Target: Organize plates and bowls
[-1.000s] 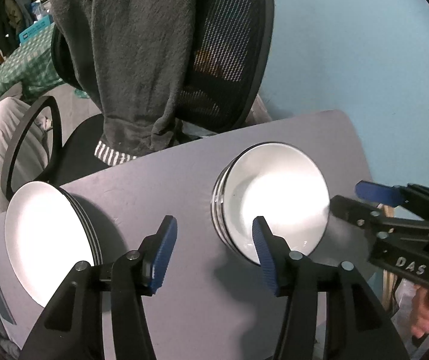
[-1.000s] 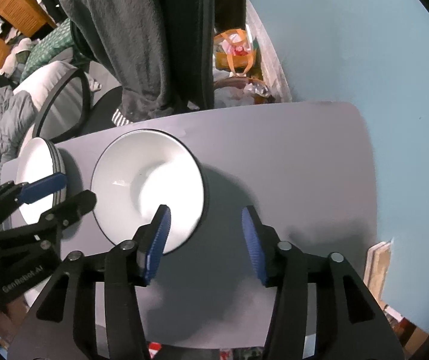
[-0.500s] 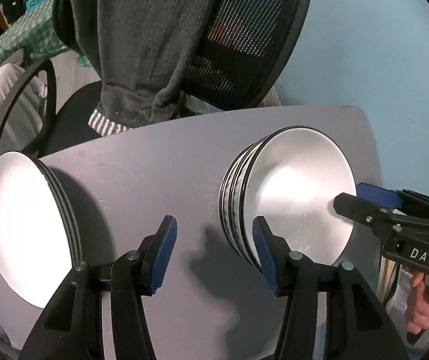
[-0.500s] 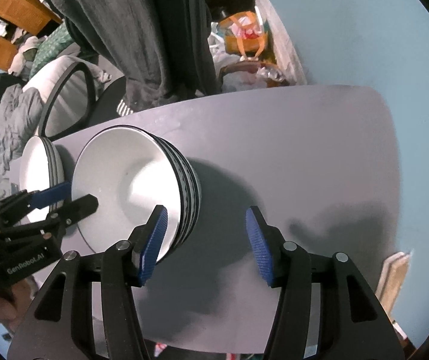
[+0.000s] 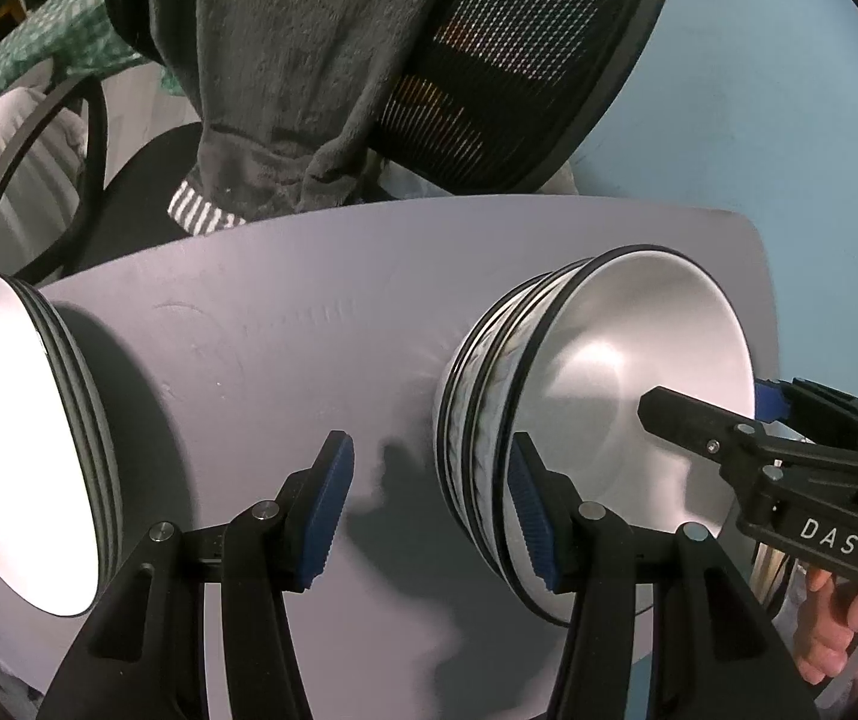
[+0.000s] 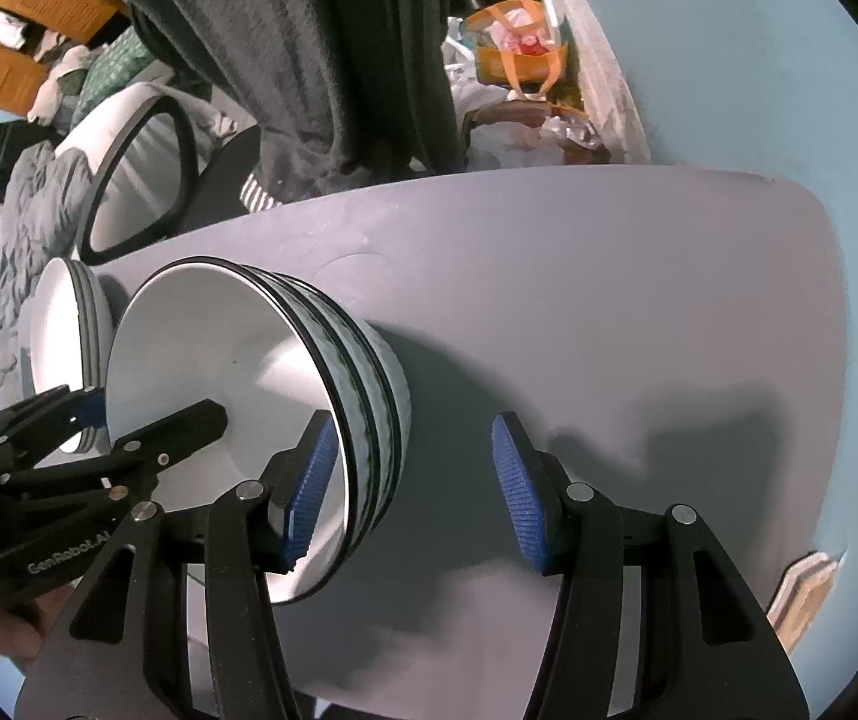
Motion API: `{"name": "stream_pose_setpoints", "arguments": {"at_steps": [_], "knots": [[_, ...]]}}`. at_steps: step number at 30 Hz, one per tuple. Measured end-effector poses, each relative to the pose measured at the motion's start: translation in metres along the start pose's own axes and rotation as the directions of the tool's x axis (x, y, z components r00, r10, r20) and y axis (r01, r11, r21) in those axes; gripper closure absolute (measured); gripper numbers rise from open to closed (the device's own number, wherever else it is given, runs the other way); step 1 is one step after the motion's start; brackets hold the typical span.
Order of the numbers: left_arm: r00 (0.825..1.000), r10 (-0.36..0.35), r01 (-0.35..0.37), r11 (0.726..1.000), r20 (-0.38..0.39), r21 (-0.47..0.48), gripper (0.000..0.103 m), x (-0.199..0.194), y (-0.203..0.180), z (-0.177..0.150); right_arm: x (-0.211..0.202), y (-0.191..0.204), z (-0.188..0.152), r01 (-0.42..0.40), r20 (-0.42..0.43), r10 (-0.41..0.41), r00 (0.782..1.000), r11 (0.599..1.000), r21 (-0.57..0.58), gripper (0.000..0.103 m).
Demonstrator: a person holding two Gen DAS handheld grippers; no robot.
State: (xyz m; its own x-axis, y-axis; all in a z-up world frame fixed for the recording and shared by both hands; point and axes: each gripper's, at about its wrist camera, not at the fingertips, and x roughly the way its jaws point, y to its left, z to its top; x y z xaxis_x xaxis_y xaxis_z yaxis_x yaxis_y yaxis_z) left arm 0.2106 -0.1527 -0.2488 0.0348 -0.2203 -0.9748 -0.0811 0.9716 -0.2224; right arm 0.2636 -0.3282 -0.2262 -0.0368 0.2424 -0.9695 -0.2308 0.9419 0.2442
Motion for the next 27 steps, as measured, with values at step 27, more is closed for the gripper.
{"name": "stream_pose_setpoints", "arguments": {"at_steps": [27], "knots": [[0.992,-0.122,0.121,0.992,-0.019,-0.039,0.069,0.002,0.002,0.005,0.014,0.013,0.017,-0.085,-0.074,0.077,0.994,0.991,-0.099,0.073]]}}
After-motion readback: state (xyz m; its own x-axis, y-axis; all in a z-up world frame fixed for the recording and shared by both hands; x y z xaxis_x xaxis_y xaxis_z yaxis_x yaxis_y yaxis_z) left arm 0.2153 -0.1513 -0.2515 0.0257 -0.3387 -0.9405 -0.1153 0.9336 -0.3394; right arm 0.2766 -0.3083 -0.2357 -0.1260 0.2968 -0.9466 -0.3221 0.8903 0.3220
